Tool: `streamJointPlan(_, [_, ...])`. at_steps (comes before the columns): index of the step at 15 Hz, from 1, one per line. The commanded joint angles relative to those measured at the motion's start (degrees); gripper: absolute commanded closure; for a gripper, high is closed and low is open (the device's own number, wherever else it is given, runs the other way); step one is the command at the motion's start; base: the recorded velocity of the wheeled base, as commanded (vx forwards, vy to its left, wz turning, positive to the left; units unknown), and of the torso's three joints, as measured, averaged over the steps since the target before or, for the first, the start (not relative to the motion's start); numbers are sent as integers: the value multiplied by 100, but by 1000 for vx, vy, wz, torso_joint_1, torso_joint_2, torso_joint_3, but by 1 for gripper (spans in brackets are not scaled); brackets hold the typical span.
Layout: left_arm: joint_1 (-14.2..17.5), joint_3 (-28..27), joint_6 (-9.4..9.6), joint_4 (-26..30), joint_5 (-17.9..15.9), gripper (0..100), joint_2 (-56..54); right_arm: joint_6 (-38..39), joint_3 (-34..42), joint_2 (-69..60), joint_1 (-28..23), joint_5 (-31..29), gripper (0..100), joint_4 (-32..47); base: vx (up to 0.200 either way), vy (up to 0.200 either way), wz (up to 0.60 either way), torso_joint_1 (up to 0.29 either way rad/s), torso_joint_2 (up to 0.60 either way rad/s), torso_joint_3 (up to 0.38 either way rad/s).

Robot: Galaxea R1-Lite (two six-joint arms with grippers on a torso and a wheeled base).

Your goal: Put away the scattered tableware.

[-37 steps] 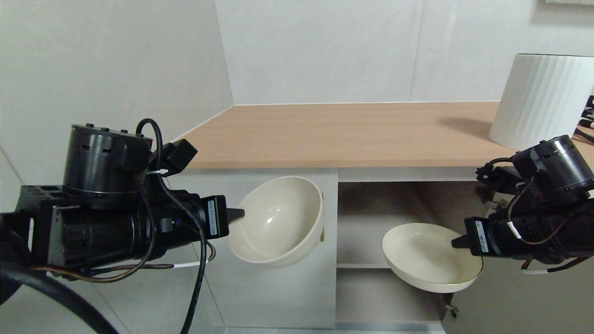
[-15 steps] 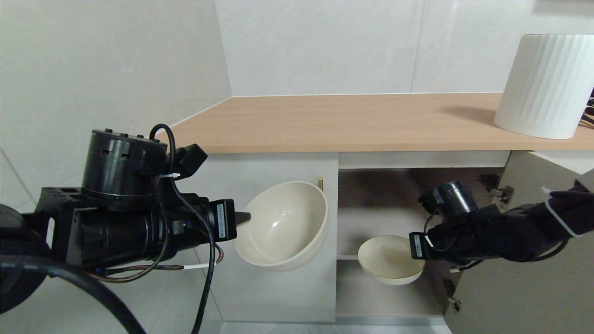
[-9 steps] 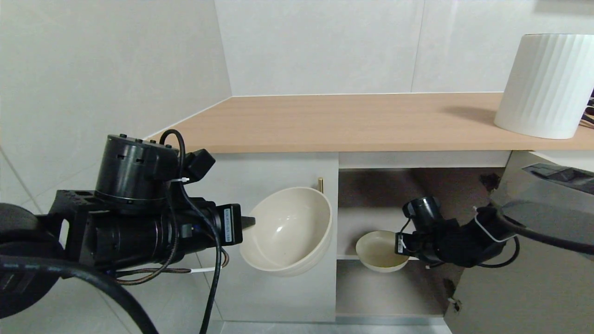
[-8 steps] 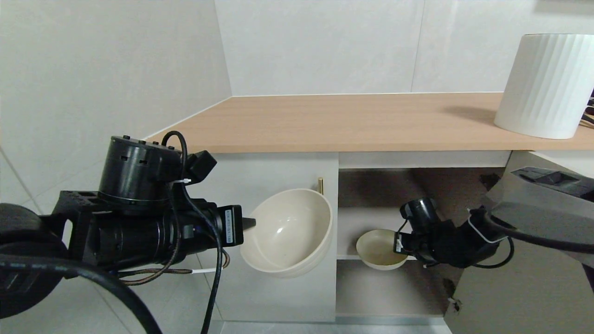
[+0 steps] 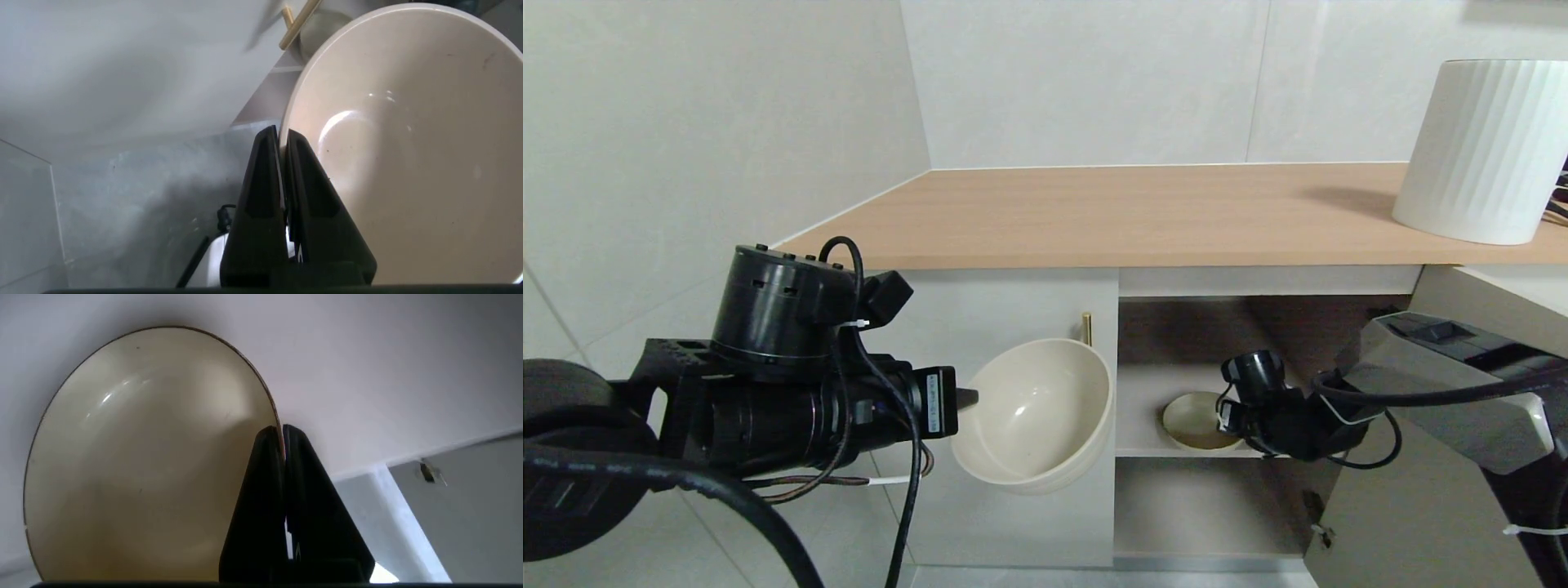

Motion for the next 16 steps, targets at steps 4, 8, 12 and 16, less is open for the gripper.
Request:
streamJointPlan(4, [1, 1, -3, -1, 0, 100, 43, 73, -632, 463, -100, -396, 100, 16, 0, 0, 0, 0, 0, 0])
streamJointPlan(8, [1, 1, -3, -1, 0, 100, 43, 144, -702, 463, -108, -423, 100, 16, 0, 0, 0, 0, 0, 0])
streamJointPlan(12, [1, 1, -3, -1, 0, 100, 43, 144, -764, 472, -108, -519, 0, 16, 0, 0, 0, 0, 0, 0])
streamJointPlan(16, [1, 1, -3, -1, 0, 100, 52, 196, -711, 410, -91, -519, 0, 7, 0, 0, 0, 0, 0, 0])
